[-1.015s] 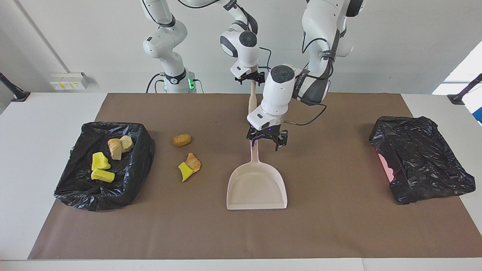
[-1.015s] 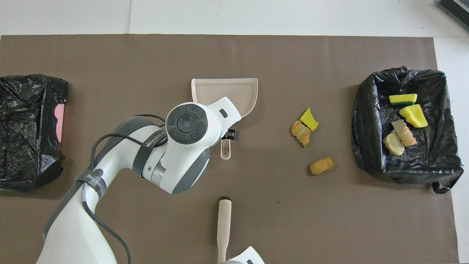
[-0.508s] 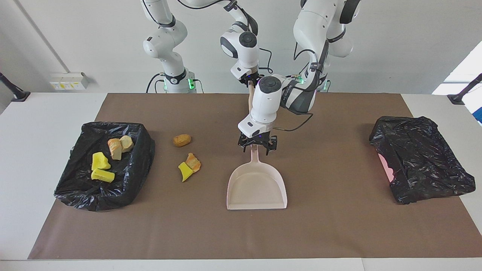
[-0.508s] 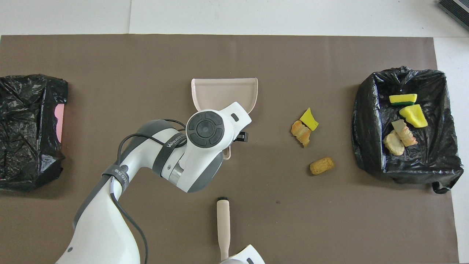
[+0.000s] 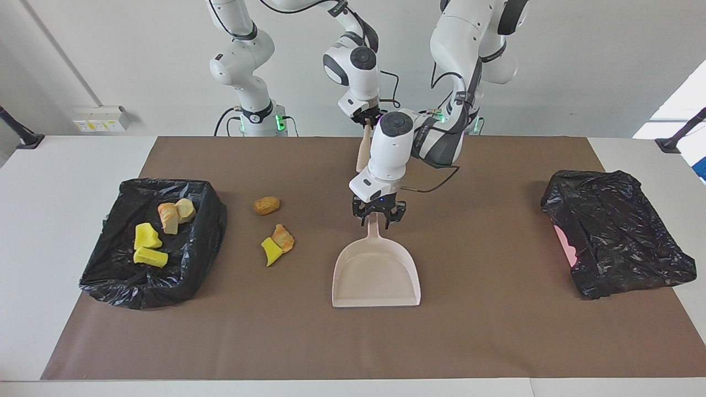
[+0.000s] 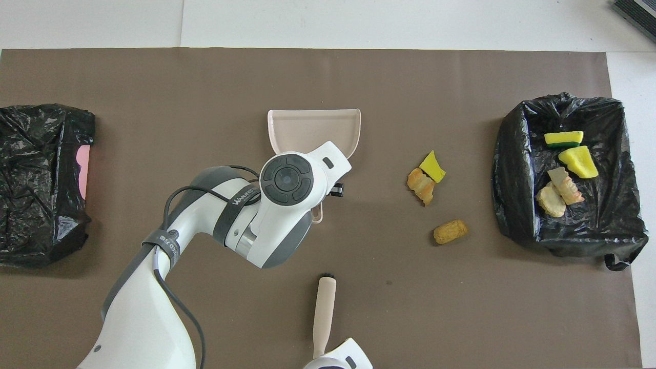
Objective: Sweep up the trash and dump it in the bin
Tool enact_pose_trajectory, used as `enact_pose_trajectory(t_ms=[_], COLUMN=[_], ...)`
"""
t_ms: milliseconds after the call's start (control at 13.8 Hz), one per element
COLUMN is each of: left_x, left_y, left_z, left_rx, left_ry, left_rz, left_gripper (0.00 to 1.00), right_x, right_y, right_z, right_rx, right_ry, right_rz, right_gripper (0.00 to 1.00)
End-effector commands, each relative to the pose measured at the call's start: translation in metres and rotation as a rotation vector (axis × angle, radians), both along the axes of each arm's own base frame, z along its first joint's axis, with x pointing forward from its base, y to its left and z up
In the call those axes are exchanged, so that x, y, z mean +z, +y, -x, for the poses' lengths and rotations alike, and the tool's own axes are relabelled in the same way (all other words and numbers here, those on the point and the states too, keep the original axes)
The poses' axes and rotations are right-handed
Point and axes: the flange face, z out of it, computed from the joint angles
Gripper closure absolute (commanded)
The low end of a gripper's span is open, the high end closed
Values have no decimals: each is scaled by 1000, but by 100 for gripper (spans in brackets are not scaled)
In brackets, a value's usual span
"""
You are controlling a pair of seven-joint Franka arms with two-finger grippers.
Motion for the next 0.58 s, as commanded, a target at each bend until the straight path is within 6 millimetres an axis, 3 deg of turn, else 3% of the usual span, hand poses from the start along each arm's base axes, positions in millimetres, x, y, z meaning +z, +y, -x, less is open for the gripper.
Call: enact_pose_trajectory(t_ms=[0,73,145,363,508], left_x=[0,1,1,17,32], left_y=[-3,-3,-3,4,18], left_z=[0,-1,-1,-5,-5], left_rx=[3,3,-2,-12,-92], left_ry=[-6,-8,-10,-23,-8], left_rz=[-17,-16,-15,-10,-42], left_gripper=[48,57,77,95,97], right_x=[26,28,29,27,29], right_y=[-21,-28,-40,-71,-100], right_z=[-29,-36,-51,-88,-115], right_rx=[18,28,24,16,13], right_ry=[-26,-29,-38,-75,-85], right_rz=[5,9,16,40,65], right_gripper=[100,100,100,100,100])
